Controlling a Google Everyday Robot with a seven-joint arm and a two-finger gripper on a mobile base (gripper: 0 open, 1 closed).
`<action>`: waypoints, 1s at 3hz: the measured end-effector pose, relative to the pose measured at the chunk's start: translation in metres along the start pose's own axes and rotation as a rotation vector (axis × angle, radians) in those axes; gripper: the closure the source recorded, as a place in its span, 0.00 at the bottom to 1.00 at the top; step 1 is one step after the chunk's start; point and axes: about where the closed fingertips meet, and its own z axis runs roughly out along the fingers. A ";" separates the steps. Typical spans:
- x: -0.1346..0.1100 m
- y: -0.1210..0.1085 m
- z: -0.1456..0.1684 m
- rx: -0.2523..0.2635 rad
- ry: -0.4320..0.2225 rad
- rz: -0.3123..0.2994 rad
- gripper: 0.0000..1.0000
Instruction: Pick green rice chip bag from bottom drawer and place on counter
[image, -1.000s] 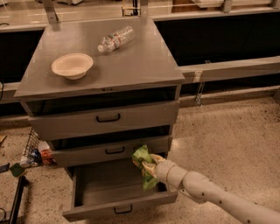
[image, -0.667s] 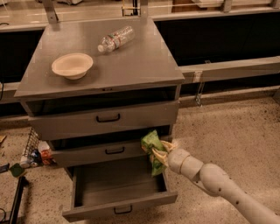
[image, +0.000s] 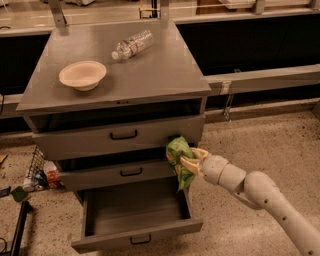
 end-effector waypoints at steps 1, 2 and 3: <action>-0.027 -0.004 -0.004 0.001 -0.027 -0.036 1.00; -0.100 -0.001 -0.012 -0.058 -0.085 -0.141 1.00; -0.155 0.003 -0.015 -0.089 -0.107 -0.232 1.00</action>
Offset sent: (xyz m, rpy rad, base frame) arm -0.0066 0.0040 0.1634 -0.0321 -0.2453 0.1498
